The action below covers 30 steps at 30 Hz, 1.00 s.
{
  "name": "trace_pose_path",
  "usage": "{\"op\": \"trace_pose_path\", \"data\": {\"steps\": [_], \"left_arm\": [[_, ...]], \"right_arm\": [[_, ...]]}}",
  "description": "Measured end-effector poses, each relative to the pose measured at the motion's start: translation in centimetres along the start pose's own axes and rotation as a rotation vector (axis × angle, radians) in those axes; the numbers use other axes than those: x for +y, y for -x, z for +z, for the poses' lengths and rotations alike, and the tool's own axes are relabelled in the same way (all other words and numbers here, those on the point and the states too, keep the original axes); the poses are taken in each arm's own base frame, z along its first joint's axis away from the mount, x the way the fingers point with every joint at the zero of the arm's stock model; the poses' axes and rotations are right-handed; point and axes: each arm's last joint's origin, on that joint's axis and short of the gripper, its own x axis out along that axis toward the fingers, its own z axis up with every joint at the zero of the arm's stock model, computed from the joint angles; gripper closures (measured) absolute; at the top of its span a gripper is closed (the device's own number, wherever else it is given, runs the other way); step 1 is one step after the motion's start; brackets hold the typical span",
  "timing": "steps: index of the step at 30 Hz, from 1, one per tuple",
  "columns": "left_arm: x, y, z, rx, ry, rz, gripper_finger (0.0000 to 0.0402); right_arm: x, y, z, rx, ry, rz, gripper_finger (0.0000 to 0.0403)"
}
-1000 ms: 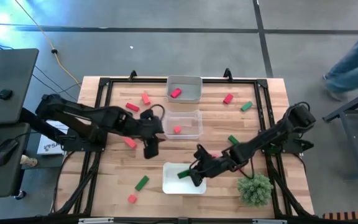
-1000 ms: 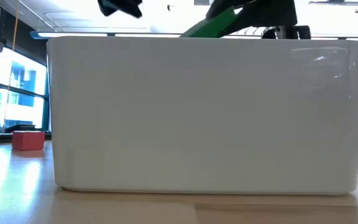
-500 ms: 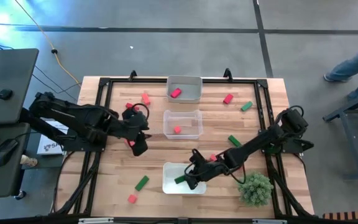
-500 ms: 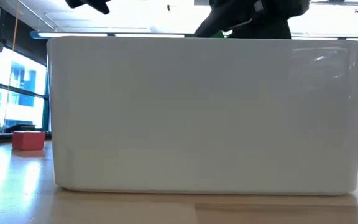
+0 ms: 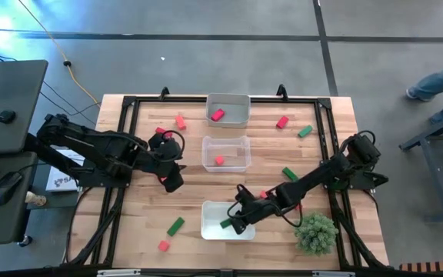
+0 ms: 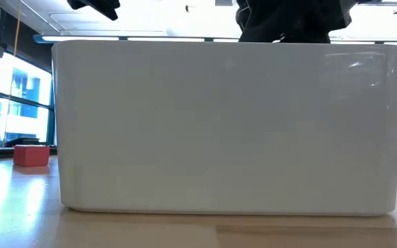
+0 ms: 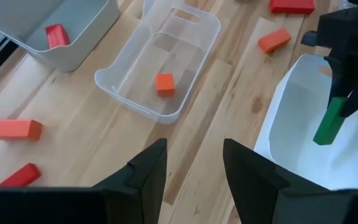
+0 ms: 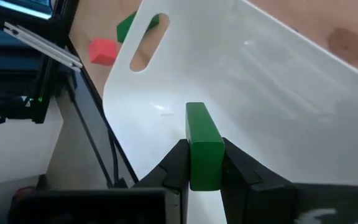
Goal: Sort & place blocks by color
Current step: Put the center left green block into the white bin, then put the top right red block into the gray bin
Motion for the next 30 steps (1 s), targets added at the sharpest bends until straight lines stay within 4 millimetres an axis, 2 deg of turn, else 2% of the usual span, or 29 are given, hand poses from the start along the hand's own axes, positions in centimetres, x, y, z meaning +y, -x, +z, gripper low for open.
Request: {"op": "trace_pose_path", "data": {"steps": [14,21,30], "left_arm": [[0.0,0.0,0.0,-0.002,0.002,-0.002,0.0255],[0.0,0.0,0.0,-0.002,0.002,-0.003,0.0255],[0.0,0.0,0.0,-0.002,-0.007,-0.003,0.0255]], "right_arm": [[-0.1,0.0,0.2,0.012,-0.011,0.001,0.0299],[0.0,0.0,0.2,0.01,-0.03,0.009,0.0293],[1.0,2.3,1.2,-0.134,-0.026,0.02,0.0293]]}}
